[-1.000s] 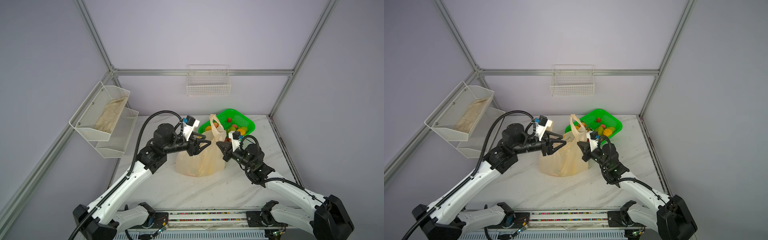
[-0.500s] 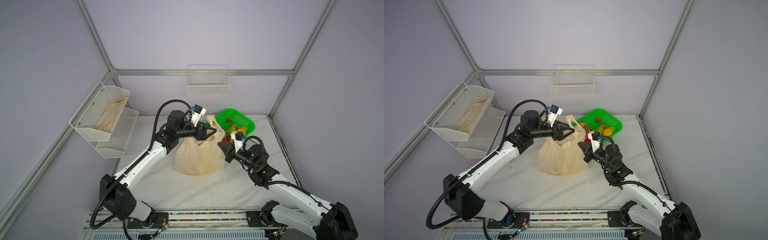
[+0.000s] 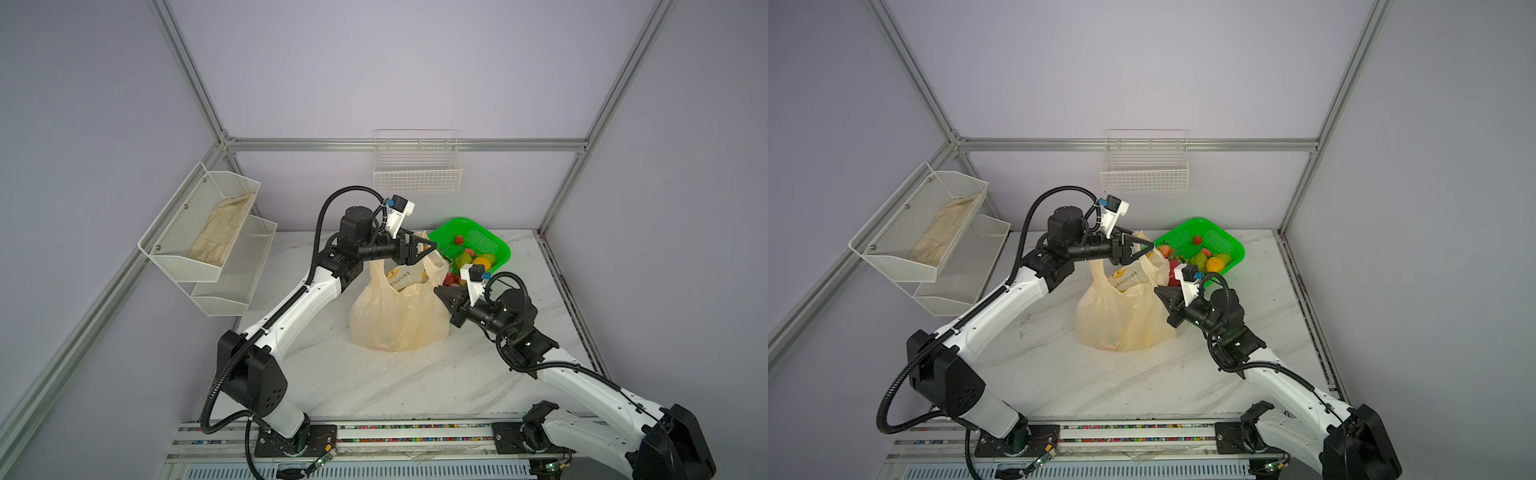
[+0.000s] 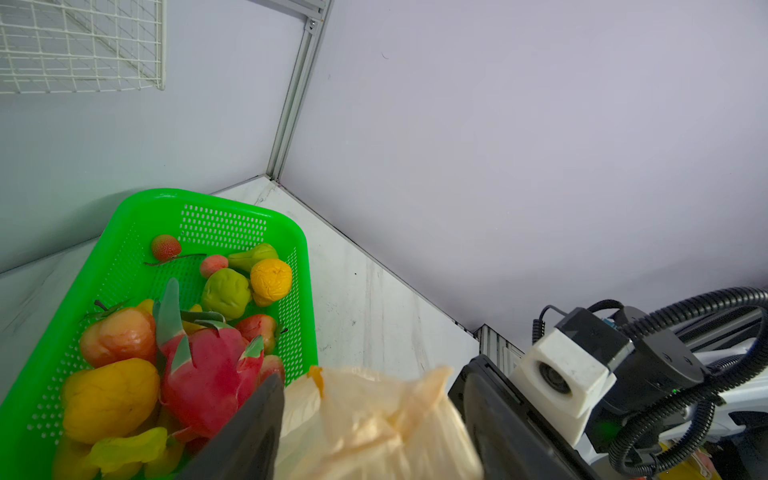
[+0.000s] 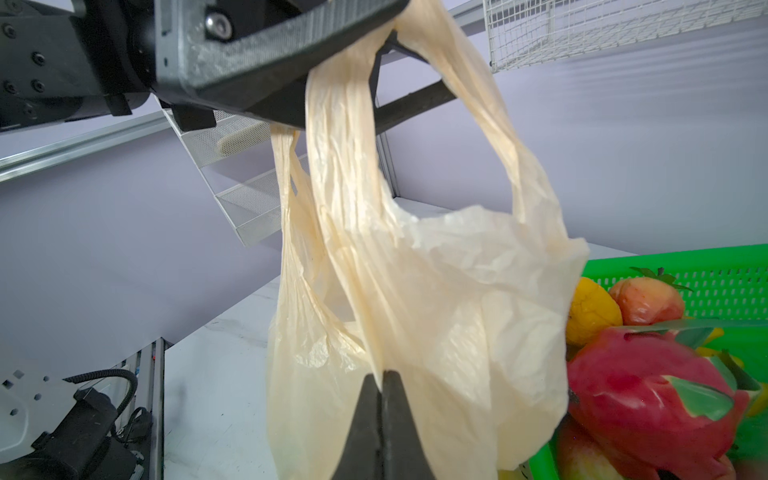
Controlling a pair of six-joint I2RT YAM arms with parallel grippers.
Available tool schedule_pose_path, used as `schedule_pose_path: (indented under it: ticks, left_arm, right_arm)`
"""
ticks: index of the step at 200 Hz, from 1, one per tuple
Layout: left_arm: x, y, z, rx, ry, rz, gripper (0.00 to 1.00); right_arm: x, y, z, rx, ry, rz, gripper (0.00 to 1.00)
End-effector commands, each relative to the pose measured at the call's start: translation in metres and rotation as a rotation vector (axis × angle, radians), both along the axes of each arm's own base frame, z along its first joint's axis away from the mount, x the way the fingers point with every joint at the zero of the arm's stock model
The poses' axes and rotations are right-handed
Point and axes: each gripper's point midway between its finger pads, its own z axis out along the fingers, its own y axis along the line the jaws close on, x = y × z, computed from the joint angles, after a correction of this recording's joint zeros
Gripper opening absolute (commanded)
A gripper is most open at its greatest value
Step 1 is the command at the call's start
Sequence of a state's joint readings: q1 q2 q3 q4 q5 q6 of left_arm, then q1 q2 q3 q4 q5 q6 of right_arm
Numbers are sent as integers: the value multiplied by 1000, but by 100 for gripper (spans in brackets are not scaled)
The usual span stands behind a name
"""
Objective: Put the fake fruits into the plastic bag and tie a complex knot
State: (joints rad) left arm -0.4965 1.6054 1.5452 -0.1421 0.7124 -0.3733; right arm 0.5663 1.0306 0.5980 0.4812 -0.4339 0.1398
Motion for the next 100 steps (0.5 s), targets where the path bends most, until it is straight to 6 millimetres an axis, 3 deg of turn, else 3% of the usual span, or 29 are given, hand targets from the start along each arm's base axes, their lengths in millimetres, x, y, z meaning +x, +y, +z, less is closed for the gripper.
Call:
schedule_pose_path:
  ticks: [1,53,100]
  left_arm:
    - [-1,2,54,-54,-153,-13,65]
    - [2,-1,60,-56,-189,-23,57]
    - [1,-3,58,-55,-177,-34,26]
  right_arm:
    - [-2,0,5,-1,-26,15,0]
    - [-1,2,1,-8,-21,20,0]
    - [2,1,0,-9,-13,8,0]
